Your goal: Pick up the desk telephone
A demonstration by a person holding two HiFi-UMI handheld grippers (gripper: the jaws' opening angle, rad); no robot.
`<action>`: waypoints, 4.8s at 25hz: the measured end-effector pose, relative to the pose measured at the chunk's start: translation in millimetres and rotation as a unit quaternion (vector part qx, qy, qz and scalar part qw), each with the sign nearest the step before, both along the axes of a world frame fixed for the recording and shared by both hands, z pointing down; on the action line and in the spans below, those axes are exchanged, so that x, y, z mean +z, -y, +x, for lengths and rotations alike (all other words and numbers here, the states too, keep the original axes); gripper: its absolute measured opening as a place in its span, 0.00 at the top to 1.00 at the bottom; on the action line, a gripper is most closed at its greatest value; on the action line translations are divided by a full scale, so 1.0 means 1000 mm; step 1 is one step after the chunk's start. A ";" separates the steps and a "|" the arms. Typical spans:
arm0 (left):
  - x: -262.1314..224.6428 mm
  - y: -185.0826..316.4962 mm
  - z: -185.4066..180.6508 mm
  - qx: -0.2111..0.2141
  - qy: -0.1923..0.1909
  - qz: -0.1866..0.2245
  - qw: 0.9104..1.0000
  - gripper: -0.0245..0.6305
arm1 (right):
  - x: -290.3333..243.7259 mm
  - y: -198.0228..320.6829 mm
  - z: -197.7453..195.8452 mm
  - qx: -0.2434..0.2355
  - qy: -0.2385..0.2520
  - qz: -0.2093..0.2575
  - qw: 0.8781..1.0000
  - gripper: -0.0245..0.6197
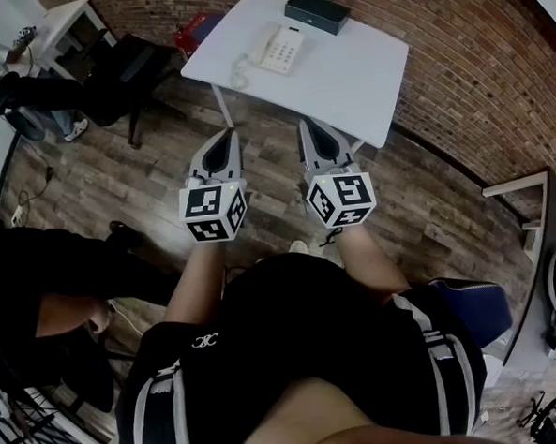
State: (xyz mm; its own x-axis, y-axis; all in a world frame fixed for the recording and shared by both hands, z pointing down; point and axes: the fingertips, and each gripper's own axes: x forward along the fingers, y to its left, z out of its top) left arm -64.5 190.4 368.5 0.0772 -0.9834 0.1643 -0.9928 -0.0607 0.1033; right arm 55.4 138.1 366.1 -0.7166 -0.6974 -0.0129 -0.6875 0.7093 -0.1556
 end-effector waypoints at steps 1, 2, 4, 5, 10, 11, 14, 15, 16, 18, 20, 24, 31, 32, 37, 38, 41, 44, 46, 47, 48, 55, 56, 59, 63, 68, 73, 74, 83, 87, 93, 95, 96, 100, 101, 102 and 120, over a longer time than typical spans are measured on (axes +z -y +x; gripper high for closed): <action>-0.001 0.000 0.001 -0.001 0.000 0.000 1.000 0.96 | 0.000 0.000 0.001 -0.001 0.000 0.000 1.000 0.96; -0.002 0.001 0.001 -0.002 0.001 0.000 1.000 0.96 | 0.000 0.000 0.001 -0.002 -0.001 0.001 1.000 0.96; -0.003 0.002 0.003 -0.002 0.001 0.001 1.000 0.96 | 0.000 0.001 0.004 -0.003 -0.001 0.000 1.000 0.96; -0.003 0.003 0.005 -0.002 0.001 0.001 1.000 0.96 | 0.000 0.002 0.005 -0.004 -0.001 0.000 1.000 0.96; -0.005 0.008 0.014 -0.005 0.010 0.000 1.000 0.96 | -0.001 0.010 0.014 0.002 0.005 -0.002 1.000 0.96; -0.006 0.010 0.016 -0.007 0.011 -0.001 1.000 0.96 | -0.001 0.013 0.017 0.005 0.009 -0.002 1.000 0.96; -0.007 0.015 0.022 -0.013 0.009 -0.004 1.000 0.96 | -0.002 0.020 0.026 0.008 0.016 -0.005 1.000 0.96; -0.006 0.017 0.024 -0.015 0.010 -0.004 1.000 0.96 | -0.002 0.022 0.029 0.005 0.017 -0.005 1.000 0.96; -0.005 0.019 0.027 -0.017 0.012 -0.004 1.000 0.96 | -0.002 0.024 0.032 0.002 0.019 -0.006 1.000 0.96; -0.003 0.022 0.035 -0.021 0.011 -0.004 1.000 0.96 | 0.000 0.027 0.039 -0.006 0.023 -0.009 1.000 0.96; -0.001 0.024 0.042 -0.027 0.010 -0.002 1.000 0.96 | 0.002 0.029 0.045 -0.012 0.026 -0.010 1.000 0.96; 0.001 0.028 0.050 -0.039 0.012 0.001 0.999 0.96 | 0.005 0.036 0.055 -0.017 0.026 -0.009 0.999 0.96; 0.001 0.036 0.053 -0.046 0.011 0.005 0.999 0.96 | 0.009 0.051 0.059 -0.017 0.029 -0.015 0.999 0.96; 0.002 0.039 0.051 -0.046 0.010 0.006 0.999 0.96 | 0.009 0.053 0.057 -0.020 0.030 -0.014 0.999 0.96; 0.002 0.055 0.041 -0.049 0.008 0.017 0.999 0.96 | 0.011 0.067 0.045 -0.029 0.026 -0.008 0.999 0.96; 0.002 0.061 0.038 -0.048 0.008 0.019 0.999 0.96 | 0.011 0.073 0.043 -0.029 0.025 -0.006 0.999 0.96; 0.002 0.079 0.029 -0.044 0.004 0.022 0.999 0.96 | 0.010 0.091 0.036 -0.027 0.024 -0.004 0.999 0.96; 0.001 0.098 0.020 -0.042 0.001 0.026 0.999 0.96 | 0.011 0.108 0.027 -0.026 0.022 -0.004 0.999 0.96; 0.004 0.113 0.014 -0.037 -0.001 0.025 0.999 0.96 | 0.013 0.120 0.021 -0.023 0.021 -0.004 1.000 0.96; 0.006 0.120 0.011 -0.035 -0.002 0.024 0.999 0.96 | 0.015 0.127 0.018 -0.021 0.020 -0.006 1.000 0.96; 0.007 0.128 0.007 -0.033 -0.004 0.023 0.999 0.96 | 0.017 0.135 0.014 -0.019 0.019 -0.007 1.000 0.96; 0.015 0.187 -0.028 -0.021 -0.011 0.011 1.000 0.96 | 0.027 0.190 -0.023 -0.009 0.007 -0.019 1.000 0.96; 0.016 0.196 -0.033 -0.019 -0.012 0.008 1.000 0.96 | 0.028 0.199 -0.028 -0.007 0.006 -0.022 1.000 0.96; 0.014 0.225 -0.049 -0.010 -0.015 0.003 1.000 0.96 | 0.029 0.226 -0.041 0.003 0.005 -0.031 1.000 0.96; 0.017 0.261 -0.070 0.003 -0.020 -0.007 1.000 0.96 | 0.033 0.259 -0.061 0.019 0.000 -0.044 0.999 0.96; 0.030 0.304 -0.095 0.031 -0.030 -0.030 0.999 0.96 | 0.044 0.294 -0.082 0.043 -0.009 -0.065 0.997 0.96; 0.041 0.347 -0.120 0.061 -0.042 -0.048 0.996 0.96 | 0.057 0.329 -0.105 0.066 -0.019 -0.085 0.994 0.96; 0.045 0.355 -0.124 0.069 -0.045 -0.053 0.995 0.96 | 0.059 0.335 -0.109 0.072 -0.022 -0.089 0.993 0.96; 0.074 0.406 -0.143 0.122 -0.042 -0.088 0.988 0.96 | 0.085 0.376 -0.124 0.120 -0.040 -0.123 0.984 0.96; 0.098 0.421 -0.136 0.142 -0.045 -0.122 0.981 0.96 | 0.108 0.391 -0.115 0.131 -0.051 -0.145 0.979 0.96; 0.131 0.451 -0.126 0.163 -0.071 -0.177 0.968 0.96 | 0.146 0.422 -0.101 0.134 -0.061 -0.188 0.971 0.96; 0.140 0.463 -0.125 0.159 -0.072 -0.186 0.967 0.96 | 0.160 0.431 -0.094 0.135 -0.059 -0.207 0.967 0.96; 0.143 0.470 -0.125 0.155 -0.067 -0.186 0.968 0.96 | 0.166 0.436 -0.091 0.135 -0.059 -0.216 0.965 0.96; 0.159 0.492 -0.122 0.161 -0.047 -0.198 0.966 0.96 | 0.191 0.451 -0.085 0.131 -0.058 -0.248 0.958 0.96; 0.164 0.496 -0.120 0.166 -0.049 -0.205 0.963 0.96 | 0.196 0.454 -0.084 0.129 -0.056 -0.256 0.956 0.96; 0.170 0.500 -0.118 0.170 -0.052 -0.212 0.961 0.96 | 0.202 0.457 -0.084 0.128 -0.054 -0.263 0.955 0.96; 0.273 0.536 -0.110 0.253 -0.108 -0.362 0.891 0.48 | 0.290 0.491 -0.095 0.111 -0.018 -0.402 0.909 0.64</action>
State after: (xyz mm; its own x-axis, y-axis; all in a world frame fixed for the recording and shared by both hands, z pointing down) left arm -174.5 -345.3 641.3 0.5861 -0.4562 0.6696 -0.8103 -0.3341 0.4815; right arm -39.6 -353.1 656.4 -0.5473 -0.5983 0.5852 -0.8147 0.2210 -0.5360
